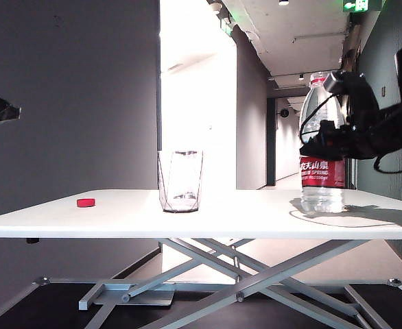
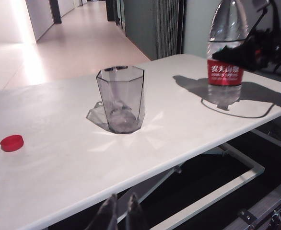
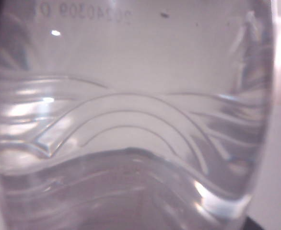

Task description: Pick up the mineral water bottle on the table and pour water into the mug until it's half full.

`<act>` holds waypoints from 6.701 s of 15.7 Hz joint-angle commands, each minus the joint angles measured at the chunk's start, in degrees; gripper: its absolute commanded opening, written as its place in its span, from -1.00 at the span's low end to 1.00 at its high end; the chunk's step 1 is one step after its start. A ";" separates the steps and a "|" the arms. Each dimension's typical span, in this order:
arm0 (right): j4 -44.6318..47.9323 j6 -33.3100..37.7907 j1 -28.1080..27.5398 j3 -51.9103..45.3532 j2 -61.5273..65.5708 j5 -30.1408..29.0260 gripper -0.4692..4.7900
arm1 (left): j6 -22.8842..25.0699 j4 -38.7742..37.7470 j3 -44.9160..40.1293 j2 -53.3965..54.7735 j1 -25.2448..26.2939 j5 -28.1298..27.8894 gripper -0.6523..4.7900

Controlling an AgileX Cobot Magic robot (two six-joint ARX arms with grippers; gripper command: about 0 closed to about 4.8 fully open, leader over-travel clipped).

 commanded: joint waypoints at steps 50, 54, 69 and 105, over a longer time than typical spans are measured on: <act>-29.64 -47.47 21.57 22.16 3.54 34.97 -0.04 | 1.66 -0.04 0.09 -0.02 -0.04 -0.09 -0.66; -29.51 -54.36 21.62 22.97 5.11 39.56 -0.04 | 1.64 -0.04 0.09 -0.02 -0.04 -0.07 -0.66; -25.62 -69.22 21.62 24.68 5.14 43.71 -0.04 | 1.64 -0.04 0.09 0.00 -0.04 -0.07 -0.66; -31.43 -65.75 22.14 27.15 5.14 46.45 -0.04 | 1.64 -0.94 0.09 -0.02 -0.04 -0.07 -0.66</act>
